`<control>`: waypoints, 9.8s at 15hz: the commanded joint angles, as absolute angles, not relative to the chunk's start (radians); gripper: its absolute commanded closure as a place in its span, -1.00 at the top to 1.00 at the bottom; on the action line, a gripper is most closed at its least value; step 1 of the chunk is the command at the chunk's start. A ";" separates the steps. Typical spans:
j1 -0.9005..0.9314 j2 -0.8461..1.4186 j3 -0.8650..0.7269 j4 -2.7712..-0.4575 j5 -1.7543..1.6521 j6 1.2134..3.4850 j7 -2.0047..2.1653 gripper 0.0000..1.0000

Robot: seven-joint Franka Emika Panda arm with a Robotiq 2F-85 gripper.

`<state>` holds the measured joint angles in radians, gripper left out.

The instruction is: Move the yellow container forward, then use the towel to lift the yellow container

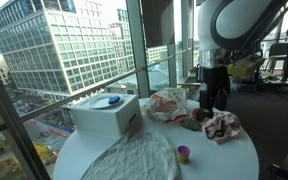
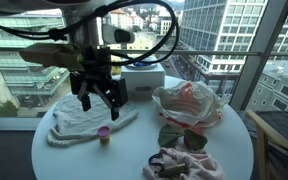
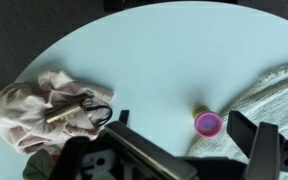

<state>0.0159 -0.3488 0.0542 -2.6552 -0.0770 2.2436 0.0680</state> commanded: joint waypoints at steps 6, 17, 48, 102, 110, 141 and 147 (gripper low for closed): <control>0.111 -0.028 0.131 -2.591 0.023 2.500 0.116 1.00; 0.119 0.227 0.117 -2.480 0.024 2.732 0.117 1.00; 0.173 0.401 -0.064 -2.365 -0.185 2.774 0.198 -0.51; 0.468 0.458 -0.167 -2.371 -0.165 2.869 1.061 -0.28; 0.486 0.377 -0.139 -2.391 -0.177 2.798 1.029 -0.94; 0.081 0.134 -0.131 -2.394 -0.536 2.391 1.152 -0.28; 0.062 0.097 -0.099 -2.438 -0.496 2.357 1.017 0.45</control>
<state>0.0757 0.1520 -0.1307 -2.4085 -0.5309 2.3738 1.0871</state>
